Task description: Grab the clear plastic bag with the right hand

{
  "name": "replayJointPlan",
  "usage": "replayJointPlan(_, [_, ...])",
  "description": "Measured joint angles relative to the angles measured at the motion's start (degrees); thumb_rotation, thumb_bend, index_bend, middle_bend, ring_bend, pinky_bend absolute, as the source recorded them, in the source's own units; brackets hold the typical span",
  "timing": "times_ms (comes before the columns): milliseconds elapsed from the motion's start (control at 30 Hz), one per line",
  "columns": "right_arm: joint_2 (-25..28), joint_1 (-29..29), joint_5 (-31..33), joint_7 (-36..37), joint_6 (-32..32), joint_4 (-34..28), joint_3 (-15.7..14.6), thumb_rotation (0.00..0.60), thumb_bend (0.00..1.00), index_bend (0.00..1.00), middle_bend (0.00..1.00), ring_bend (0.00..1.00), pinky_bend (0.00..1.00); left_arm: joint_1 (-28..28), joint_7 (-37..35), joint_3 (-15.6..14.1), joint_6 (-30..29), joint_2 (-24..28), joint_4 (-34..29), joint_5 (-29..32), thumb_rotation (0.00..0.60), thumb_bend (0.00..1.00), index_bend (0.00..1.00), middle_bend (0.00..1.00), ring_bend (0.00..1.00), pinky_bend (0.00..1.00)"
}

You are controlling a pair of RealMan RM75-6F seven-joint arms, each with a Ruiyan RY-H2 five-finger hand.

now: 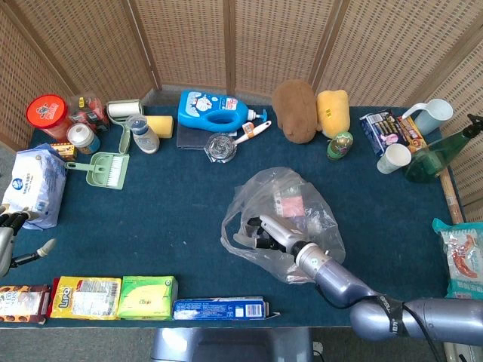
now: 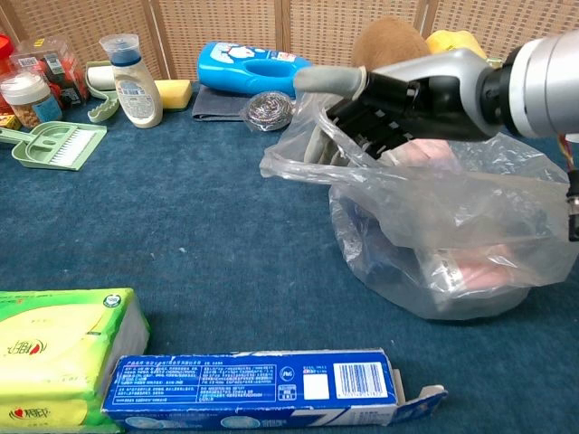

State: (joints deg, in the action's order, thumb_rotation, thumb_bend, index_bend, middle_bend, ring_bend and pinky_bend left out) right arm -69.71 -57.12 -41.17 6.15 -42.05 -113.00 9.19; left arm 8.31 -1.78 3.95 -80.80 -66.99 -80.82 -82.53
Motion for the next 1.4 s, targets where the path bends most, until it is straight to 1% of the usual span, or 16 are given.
replayJointPlan(200, [-1.52, 0.00, -1.47, -3.79, -1.08, -0.38, -1.39, 0.024, 0.23, 0.43, 0.33, 0.23, 0.25, 0.02, -0.02, 0.19, -0.31, 0.33, 0.09, -0.02, 0.000, 0.16, 0.29, 0.36, 0.32, 0.15])
replayJointPlan(333, [-1.71, -0.40, -0.99, -4.44, -0.10, -1.21, -1.68, 0.007, 0.22, 0.48, 0.33, 0.22, 0.24, 0.19, -0.01, 0.56, -0.50, 0.74, 0.16, 0.06, 0.000, 0.16, 0.30, 0.36, 0.32, 0.15])
replayJointPlan(467, [-0.96, -1.39, 1.64, -3.20, 3.78, -2.08, -1.31, 0.000, 0.22, 0.54, 0.34, 0.22, 0.24, 0.33, -0.16, 0.74, -0.57, 0.93, 0.23, 0.05, 0.000, 0.16, 0.30, 0.36, 0.32, 0.15])
replayJointPlan(533, [-0.37, -1.93, 2.89, -2.14, 6.10, -2.29, -0.93, 0.000, 0.22, 0.55, 0.34, 0.22, 0.24, 0.39, -0.29, 0.83, -0.59, 0.98, 0.29, 0.08, 0.000, 0.16, 0.30, 0.36, 0.32, 0.15])
replayJointPlan(633, [0.78, -2.64, 5.24, 1.14, 10.42, -2.36, 0.44, 0.001, 0.22, 0.56, 0.36, 0.23, 0.24, 0.44, -0.60, 0.91, -0.55, 1.10, 0.49, 0.15, 0.000, 0.16, 0.29, 0.36, 0.32, 0.15])
replayJointPlan(700, [1.59, -2.86, 6.78, 4.46, 13.46, -2.20, 2.02, 0.001, 0.22, 0.57, 0.37, 0.24, 0.24, 0.46, -0.72, 0.95, -0.54, 1.14, 0.61, 0.20, 0.000, 0.16, 0.30, 0.36, 0.32, 0.15])
replayJointPlan(833, [2.95, -2.41, 8.90, 11.47, 19.01, -1.56, 6.34, 0.000, 0.22, 0.57, 0.39, 0.26, 0.24, 0.45, -1.08, 0.99, -0.47, 1.19, 0.84, 0.34, 0.000, 0.16, 0.30, 0.36, 0.32, 0.15])
replayJointPlan(967, [4.32, -0.30, 10.01, 18.76, 24.49, -0.55, 12.71, 0.001, 0.22, 0.57, 0.41, 0.30, 0.25, 0.49, -1.29, 0.90, -0.26, 1.14, 1.01, 0.37, 0.000, 0.16, 0.29, 0.36, 0.32, 0.15])
replayJointPlan(1033, [4.88, 1.03, 10.12, 21.23, 26.78, -0.04, 15.33, 0.001, 0.22, 0.57, 0.42, 0.32, 0.27, 0.54, -1.31, 0.87, -0.21, 1.06, 1.01, 0.32, 0.000, 0.16, 0.30, 0.36, 0.32, 0.15])
replayJointPlan(1100, [5.43, 2.70, 10.18, 23.73, 28.81, 0.55, 18.00, 0.000, 0.22, 0.57, 0.43, 0.34, 0.30, 0.59, -1.28, 0.87, -0.16, 0.98, 0.97, 0.34, 0.000, 0.15, 0.30, 0.36, 0.32, 0.15])
replayJointPlan(1167, [5.84, 4.34, 10.23, 25.89, 30.09, 1.15, 20.37, 0.000, 0.22, 0.57, 0.44, 0.36, 0.36, 0.62, -1.25, 0.86, -0.08, 0.93, 0.95, 0.37, 0.000, 0.15, 0.29, 0.36, 0.32, 0.15])
replayJointPlan(1333, [6.60, 7.43, 10.34, 29.77, 31.13, 2.33, 24.96, 0.000, 0.23, 0.57, 0.47, 0.42, 0.49, 0.67, -1.06, 0.82, 0.06, 0.86, 0.89, 0.46, 0.000, 0.16, 0.29, 0.36, 0.32, 0.15])
replayJointPlan(1400, [6.79, 8.15, 10.78, 31.31, 31.44, 2.66, 26.28, 0.000, 0.23, 0.56, 0.48, 0.45, 0.54, 0.68, -1.00, 0.83, 0.10, 0.86, 0.87, 0.54, 0.000, 0.16, 0.29, 0.36, 0.32, 0.15])
